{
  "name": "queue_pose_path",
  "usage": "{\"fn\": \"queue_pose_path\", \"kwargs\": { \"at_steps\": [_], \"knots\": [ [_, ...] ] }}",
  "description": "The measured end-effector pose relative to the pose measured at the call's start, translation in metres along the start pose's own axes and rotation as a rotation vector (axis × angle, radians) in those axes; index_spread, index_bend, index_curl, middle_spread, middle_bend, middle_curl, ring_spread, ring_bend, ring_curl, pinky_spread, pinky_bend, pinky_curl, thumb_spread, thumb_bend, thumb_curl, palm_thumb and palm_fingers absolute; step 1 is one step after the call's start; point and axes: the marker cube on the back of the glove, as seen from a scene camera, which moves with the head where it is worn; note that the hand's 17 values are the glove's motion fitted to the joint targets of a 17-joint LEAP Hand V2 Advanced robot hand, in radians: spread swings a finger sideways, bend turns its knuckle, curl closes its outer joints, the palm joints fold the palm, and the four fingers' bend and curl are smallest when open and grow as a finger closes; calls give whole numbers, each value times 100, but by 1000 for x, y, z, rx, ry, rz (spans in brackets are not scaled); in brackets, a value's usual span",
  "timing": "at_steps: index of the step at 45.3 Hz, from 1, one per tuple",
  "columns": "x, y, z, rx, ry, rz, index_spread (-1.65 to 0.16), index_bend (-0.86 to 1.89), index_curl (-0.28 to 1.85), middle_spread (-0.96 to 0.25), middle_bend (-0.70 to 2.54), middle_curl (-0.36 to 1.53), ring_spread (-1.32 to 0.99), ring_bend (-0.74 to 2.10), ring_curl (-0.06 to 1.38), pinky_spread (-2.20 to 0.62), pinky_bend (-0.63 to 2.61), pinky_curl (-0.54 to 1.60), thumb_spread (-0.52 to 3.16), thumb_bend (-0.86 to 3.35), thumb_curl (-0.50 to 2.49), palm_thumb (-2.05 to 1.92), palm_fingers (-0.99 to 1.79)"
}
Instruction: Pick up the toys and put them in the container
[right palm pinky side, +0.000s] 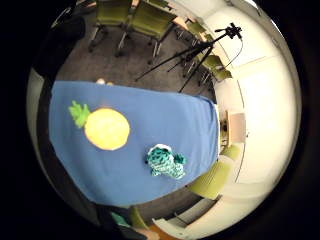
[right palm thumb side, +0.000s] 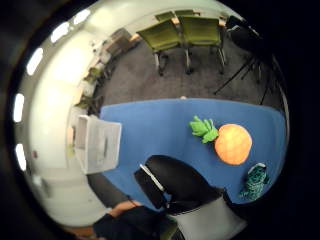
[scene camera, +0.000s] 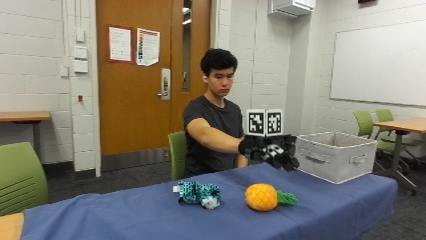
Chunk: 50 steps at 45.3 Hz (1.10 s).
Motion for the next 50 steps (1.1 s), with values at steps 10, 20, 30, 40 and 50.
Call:
{"fn": "queue_pose_path", "kwargs": {
  "at_steps": [10,20,30,40,50],
  "knots": [
    [15,3,78,-125,-28,12,-25,20,52,-15,41,43,-40,85,29,-25,78,34,99,-7,26,-8,9],
    [26,19,133,-256,-70,34,-25,18,52,-14,37,42,-39,77,27,-23,76,34,95,-8,24,-9,4],
    [34,39,140,-299,-88,58,-24,17,51,-13,33,42,-38,71,25,-22,78,35,95,-3,25,-2,5],
    [36,45,130,-248,-115,91,-29,41,56,-14,26,40,-40,64,22,-25,76,33,110,6,30,18,32],
    [26,50,114,-107,-6,104,-31,58,68,-24,37,43,-46,78,26,-32,66,31,120,20,39,47,79]
  ]
}}
